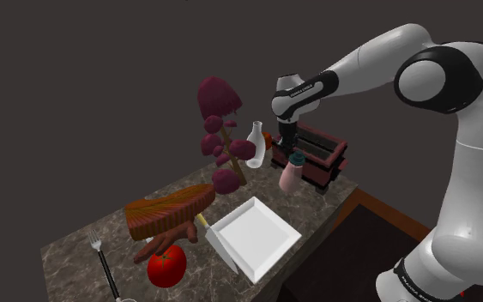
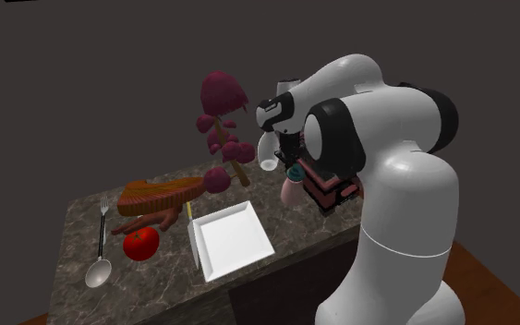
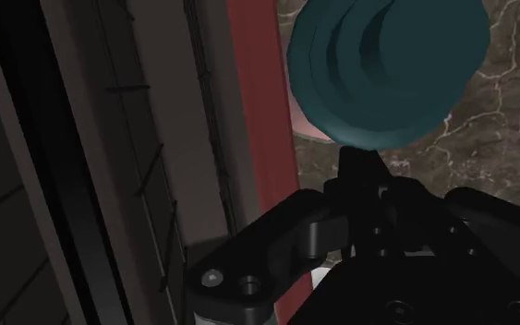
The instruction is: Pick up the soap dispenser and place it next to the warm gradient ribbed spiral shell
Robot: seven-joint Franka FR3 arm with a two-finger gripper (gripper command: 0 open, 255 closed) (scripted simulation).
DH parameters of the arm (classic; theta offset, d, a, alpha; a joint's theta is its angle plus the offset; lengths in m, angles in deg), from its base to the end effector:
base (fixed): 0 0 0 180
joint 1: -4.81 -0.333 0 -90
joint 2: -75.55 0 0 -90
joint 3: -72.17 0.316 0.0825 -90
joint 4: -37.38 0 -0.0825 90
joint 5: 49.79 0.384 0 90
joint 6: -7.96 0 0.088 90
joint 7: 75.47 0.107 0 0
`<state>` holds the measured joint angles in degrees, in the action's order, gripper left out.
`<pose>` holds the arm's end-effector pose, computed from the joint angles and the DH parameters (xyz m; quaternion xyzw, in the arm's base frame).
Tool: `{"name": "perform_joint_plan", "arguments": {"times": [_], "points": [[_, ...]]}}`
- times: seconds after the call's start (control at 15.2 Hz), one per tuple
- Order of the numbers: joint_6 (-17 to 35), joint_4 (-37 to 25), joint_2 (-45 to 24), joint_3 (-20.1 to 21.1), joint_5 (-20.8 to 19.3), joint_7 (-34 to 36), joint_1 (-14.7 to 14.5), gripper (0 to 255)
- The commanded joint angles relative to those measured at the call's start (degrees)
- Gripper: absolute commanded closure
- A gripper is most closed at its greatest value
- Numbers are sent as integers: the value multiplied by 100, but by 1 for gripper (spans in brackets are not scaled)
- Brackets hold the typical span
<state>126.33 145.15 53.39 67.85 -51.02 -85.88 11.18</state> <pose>0.5975 -0.1118 0.2895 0.9947 0.0049 -0.1028 0.0046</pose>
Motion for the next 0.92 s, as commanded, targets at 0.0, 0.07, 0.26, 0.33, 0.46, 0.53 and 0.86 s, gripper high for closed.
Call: {"name": "perform_joint_plan", "arguments": {"times": [0.0,0.07,0.26,0.33,0.46,0.53,0.86], "points": [[3,3,-7,3,1,-1,-3,0],[229,373,336,0,-87,-58,-29,0],[865,1434,1361,-8,-361,-226,-84,0],[1063,1774,1703,-9,-454,-283,-93,0],[1440,2438,2394,-13,-641,-406,-96,0],[1617,2762,2744,-16,-732,-474,-90,0],[1994,2963,2639,-36,-787,-487,-66,0]]}}
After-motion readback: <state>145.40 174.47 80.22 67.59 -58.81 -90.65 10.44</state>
